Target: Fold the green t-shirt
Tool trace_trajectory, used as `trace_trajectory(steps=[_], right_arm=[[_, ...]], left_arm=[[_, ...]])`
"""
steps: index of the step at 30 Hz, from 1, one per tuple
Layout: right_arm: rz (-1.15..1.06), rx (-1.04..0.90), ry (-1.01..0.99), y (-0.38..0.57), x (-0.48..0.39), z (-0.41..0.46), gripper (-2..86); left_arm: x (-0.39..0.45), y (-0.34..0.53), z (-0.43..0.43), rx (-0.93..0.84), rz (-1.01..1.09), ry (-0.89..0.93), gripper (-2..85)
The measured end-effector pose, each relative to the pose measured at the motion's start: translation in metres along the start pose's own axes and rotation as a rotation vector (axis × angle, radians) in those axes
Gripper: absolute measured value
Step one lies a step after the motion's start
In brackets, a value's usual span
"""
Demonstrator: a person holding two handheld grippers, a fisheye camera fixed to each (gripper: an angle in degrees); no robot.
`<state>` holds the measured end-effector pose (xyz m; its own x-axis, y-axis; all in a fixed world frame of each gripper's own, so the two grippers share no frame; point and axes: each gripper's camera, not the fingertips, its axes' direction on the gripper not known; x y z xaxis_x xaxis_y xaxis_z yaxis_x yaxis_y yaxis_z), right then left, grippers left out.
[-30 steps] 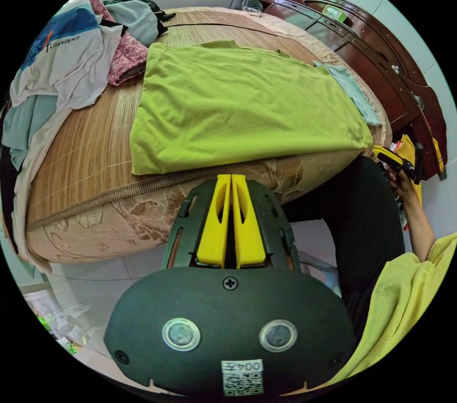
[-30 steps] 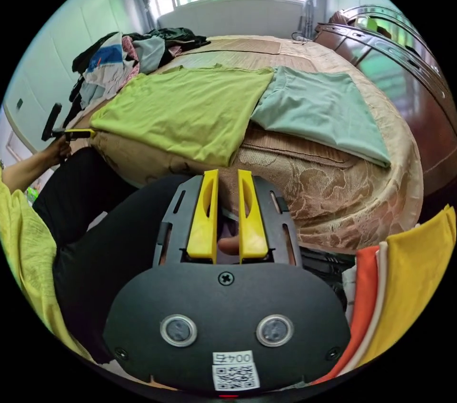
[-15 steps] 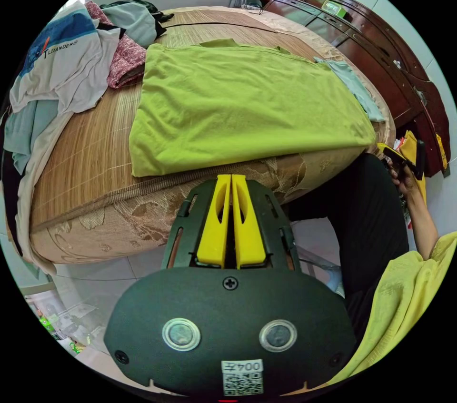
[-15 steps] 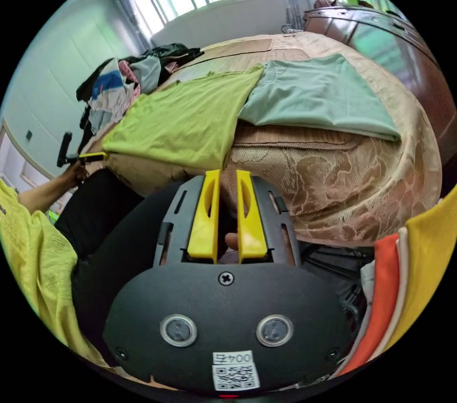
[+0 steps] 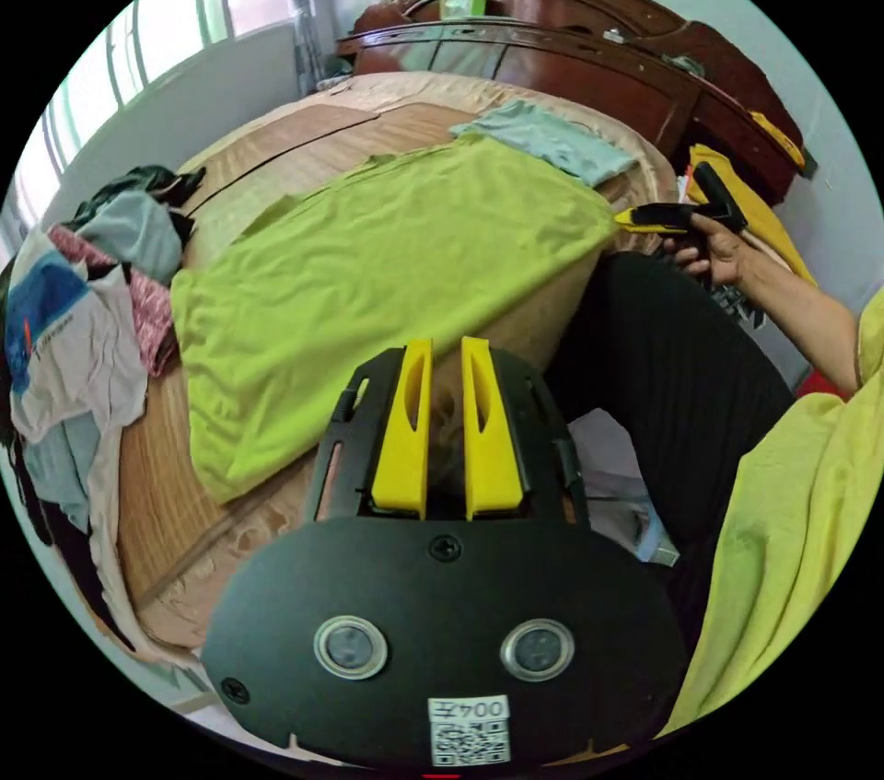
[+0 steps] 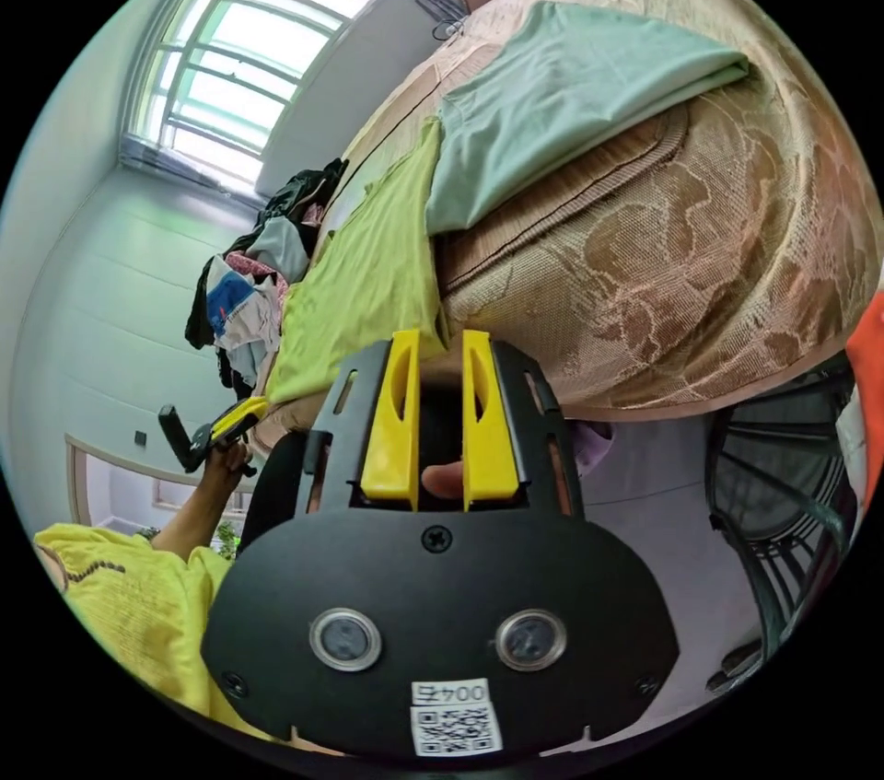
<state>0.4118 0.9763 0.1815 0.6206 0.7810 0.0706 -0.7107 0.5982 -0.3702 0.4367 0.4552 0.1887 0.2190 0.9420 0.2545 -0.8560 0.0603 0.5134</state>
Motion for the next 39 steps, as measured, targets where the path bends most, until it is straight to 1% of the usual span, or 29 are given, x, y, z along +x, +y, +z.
trace_trajectory(steps=[1, 2, 8, 12, 14, 15, 16, 17, 20, 22, 24, 27, 29, 33, 35, 37, 39], right_arm=[[0.01, -0.017, -0.028, -0.007, 0.002, -0.001, 1.5], [0.017, -0.023, -0.044, -0.01, 0.003, -0.003, 1.1], [-0.022, 0.002, -0.118, -0.049, -0.011, -0.021, -0.4], [-0.071, -0.024, -0.142, -0.078, -0.028, -0.019, -0.4], [-0.093, -0.034, -0.158, -0.088, -0.034, -0.018, -0.1], [-0.108, -0.039, -0.17, -0.094, -0.037, -0.017, 0.2], [-0.119, -0.043, -0.175, -0.1, -0.038, -0.016, 0.8], [-0.119, -0.037, -0.172, -0.104, -0.038, -0.017, 1.0], [-0.068, -0.013, -0.225, -0.129, -0.021, -0.018, 8.9], [0.044, -0.054, -0.358, -0.159, 0.002, -0.002, 18.2], [0.101, -0.097, -0.468, -0.183, 0.013, 0.017, 21.2], [0.173, -0.157, -0.441, -0.223, 0.019, 0.055, 23.6], [0.204, -0.186, -0.452, -0.246, 0.018, 0.076, 23.7], [0.195, -0.23, -0.352, -0.3, 0.001, 0.117, 22.3], [0.206, -0.24, -0.31, -0.318, -0.003, 0.134, 18.6], [0.229, -0.238, -0.282, -0.335, -0.007, 0.153, 9.8], [0.237, -0.204, -0.347, -0.342, -0.016, 0.162, 5.0]], left_arm=[[0.027, -0.019, 0.005, 0.009, 0.077, 0.006, 7.3], [0.053, -0.039, 0.01, 0.018, 0.147, 0.001, 8.3], [0.17, -0.124, 0.046, 0.062, 0.411, -0.051, 12.0], [0.217, -0.162, 0.076, 0.029, 0.456, -0.135, 12.5], [0.231, -0.18, 0.093, -0.018, 0.433, -0.227, 10.3], [0.232, -0.182, 0.095, -0.019, 0.427, -0.244, 8.1], [0.234, -0.183, 0.091, 0.015, 0.409, -0.286, 3.9], [0.232, -0.182, 0.082, 0.053, 0.386, -0.284, 3.0], [0.216, -0.177, 0.056, 0.118, 0.304, -0.209, 1.6], [0.204, -0.171, 0.044, 0.144, 0.257, -0.186, 1.3], [0.191, -0.167, 0.035, 0.156, 0.216, -0.168, 1.2], [0.175, -0.159, 0.024, 0.177, 0.179, -0.139, 1.1], [0.163, -0.152, 0.015, 0.195, 0.157, -0.123, 1.1], [0.146, -0.141, 0.005, 0.212, 0.132, -0.091, 1.1], [0.133, -0.131, -0.002, 0.225, 0.105, -0.069, 1.1], [0.121, -0.122, -0.007, 0.235, 0.083, -0.059, 1.1], [0.106, -0.112, -0.013, 0.247, 0.055, -0.045, 1.0]])
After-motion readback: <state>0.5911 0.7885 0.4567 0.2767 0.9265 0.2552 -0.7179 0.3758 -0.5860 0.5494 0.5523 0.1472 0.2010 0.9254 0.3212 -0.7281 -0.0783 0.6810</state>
